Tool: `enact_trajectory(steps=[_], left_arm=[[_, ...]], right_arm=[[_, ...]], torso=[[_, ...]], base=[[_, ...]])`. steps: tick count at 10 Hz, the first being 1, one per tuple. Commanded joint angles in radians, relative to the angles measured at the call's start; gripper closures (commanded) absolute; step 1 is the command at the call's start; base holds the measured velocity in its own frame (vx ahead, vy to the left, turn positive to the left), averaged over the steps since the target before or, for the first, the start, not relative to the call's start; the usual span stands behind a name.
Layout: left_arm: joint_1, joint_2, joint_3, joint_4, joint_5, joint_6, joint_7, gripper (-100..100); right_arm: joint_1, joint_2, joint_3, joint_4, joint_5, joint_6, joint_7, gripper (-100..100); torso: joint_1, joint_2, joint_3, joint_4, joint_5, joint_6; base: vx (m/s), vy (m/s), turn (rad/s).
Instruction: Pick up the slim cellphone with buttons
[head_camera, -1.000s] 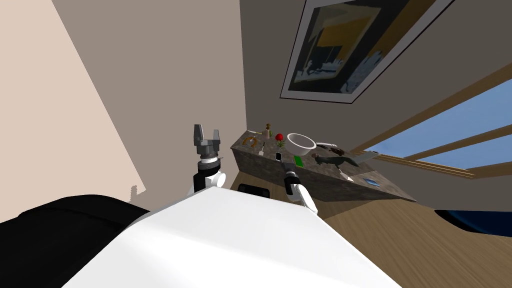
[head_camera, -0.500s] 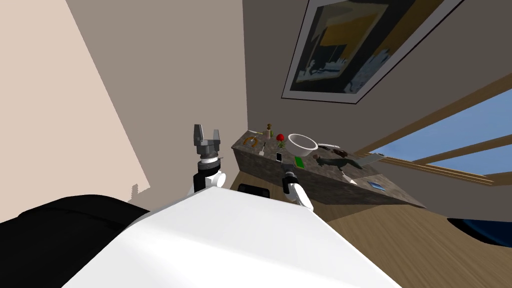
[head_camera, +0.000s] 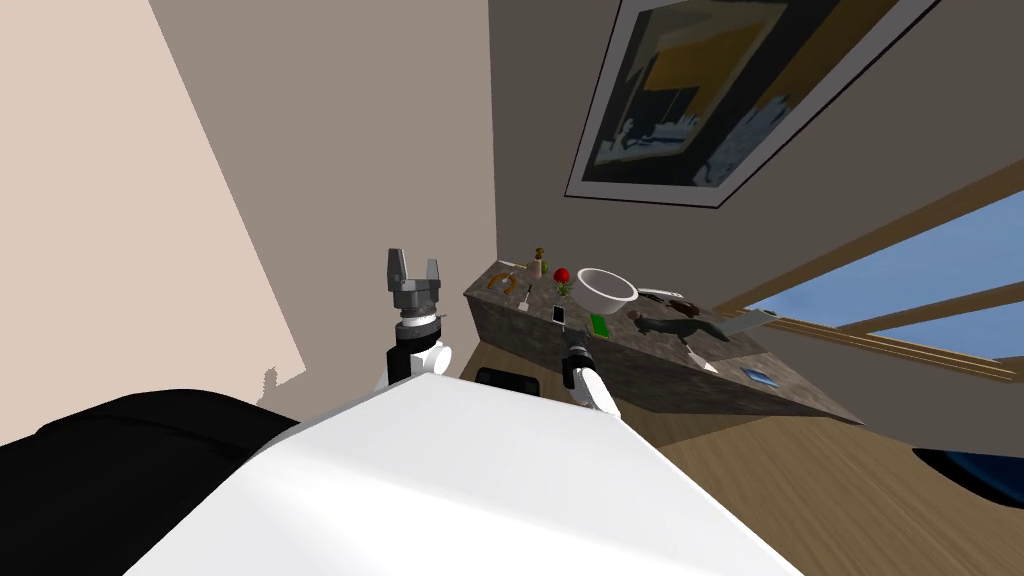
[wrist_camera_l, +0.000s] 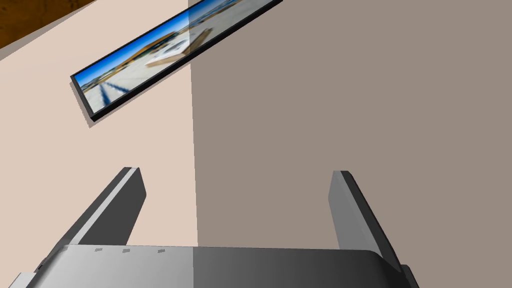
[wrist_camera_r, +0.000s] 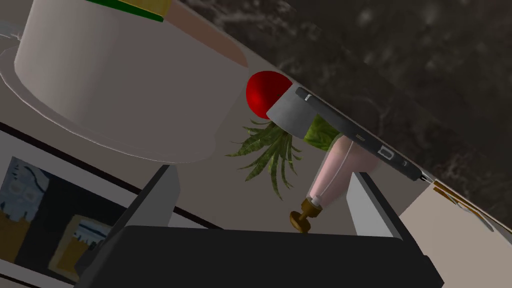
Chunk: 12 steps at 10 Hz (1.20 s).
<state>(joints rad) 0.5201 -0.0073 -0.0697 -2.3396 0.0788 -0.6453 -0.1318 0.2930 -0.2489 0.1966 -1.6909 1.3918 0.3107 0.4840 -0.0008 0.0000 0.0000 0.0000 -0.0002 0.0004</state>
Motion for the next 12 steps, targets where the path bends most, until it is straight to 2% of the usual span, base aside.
enact_trajectory(steps=[1,2,3,4,5,6,7,8,9,10,11,12], left_arm=[[0.0,0.0,0.0,0.0,0.0,0.0,0.0,0],[0.0,0.0,0.0,0.0,0.0,0.0,0.0,0],[0.0,0.0,0.0,0.0,0.0,0.0,0.0,0],[0.0,0.0,0.0,0.0,0.0,0.0,0.0,0],[0.0,0.0,0.0,0.0,0.0,0.0,0.0,0],[0.0,0.0,0.0,0.0,0.0,0.0,0.0,0],[0.0,0.0,0.0,0.0,0.0,0.0,0.0,0],[0.0,0.0,0.0,0.0,0.0,0.0,0.0,0],[0.0,0.0,0.0,0.0,0.0,0.0,0.0,0],[0.0,0.0,0.0,0.0,0.0,0.0,0.0,0],[0.0,0.0,0.0,0.0,0.0,0.0,0.0,0],[0.0,0.0,0.0,0.0,0.0,0.0,0.0,0]], right_arm=[[-0.01,0.001,0.006,0.022,0.039,0.021,0.022,-100],[-0.021,0.008,0.017,0.062,0.074,0.055,0.053,-100],[-0.021,0.008,0.017,0.062,0.102,0.055,0.053,-100],[-0.032,0.015,0.028,0.101,0.14,0.089,0.082,-100],[-0.032,0.015,0.028,0.101,0.164,0.089,0.082,-100],[-0.043,0.024,0.039,0.139,0.195,0.122,0.111,-100],[-0.043,0.024,0.039,0.139,0.223,0.122,0.111,-100],[-0.053,0.034,0.05,0.176,0.257,0.154,0.139,-100],[-0.053,0.034,0.05,0.176,0.281,0.154,0.139,-100],[-0.063,0.046,0.06,0.212,0.318,0.185,0.166,-100],[-0.063,0.046,0.06,0.212,0.337,0.185,0.166,-100],[-0.073,0.059,0.069,0.245,0.372,0.215,0.192,-100]], torso=[[0.0,0.0,0.0,0.0,0.0,0.0],[0.0,0.0,0.0,0.0,0.0,0.0],[-0.001,0.0,0.0,0.0,0.0,0.0],[-0.001,0.0,0.0,0.0,0.0,0.0],[-0.001,0.0,0.0,0.0,0.0,0.0],[0.0,0.0,0.0,0.0,0.0,0.0],[-0.001,0.0,0.0,0.0,0.0,0.0],[0.0,0.0,0.0,0.0,0.0,0.0],[-0.001,0.0,0.0,0.0,0.0,0.0],[0.0,0.0,0.0,0.0,0.0,0.0],[0.0,0.0,0.0,0.0,0.0,0.0],[0.0,0.0,0.0,0.0,0.0,0.0]], base=[[-0.004,-0.02,0.059],[-0.006,-0.026,0.099],[-0.005,-0.024,0.046],[-0.007,-0.026,0.079],[-0.006,-0.023,0.042],[-0.006,-0.024,0.087],[-0.003,-0.022,0.036],[-0.004,-0.025,0.058],[-0.006,-0.02,0.047],[-0.006,-0.024,0.083],[-0.003,-0.021,0.039],[-0.004,-0.022,0.065]])
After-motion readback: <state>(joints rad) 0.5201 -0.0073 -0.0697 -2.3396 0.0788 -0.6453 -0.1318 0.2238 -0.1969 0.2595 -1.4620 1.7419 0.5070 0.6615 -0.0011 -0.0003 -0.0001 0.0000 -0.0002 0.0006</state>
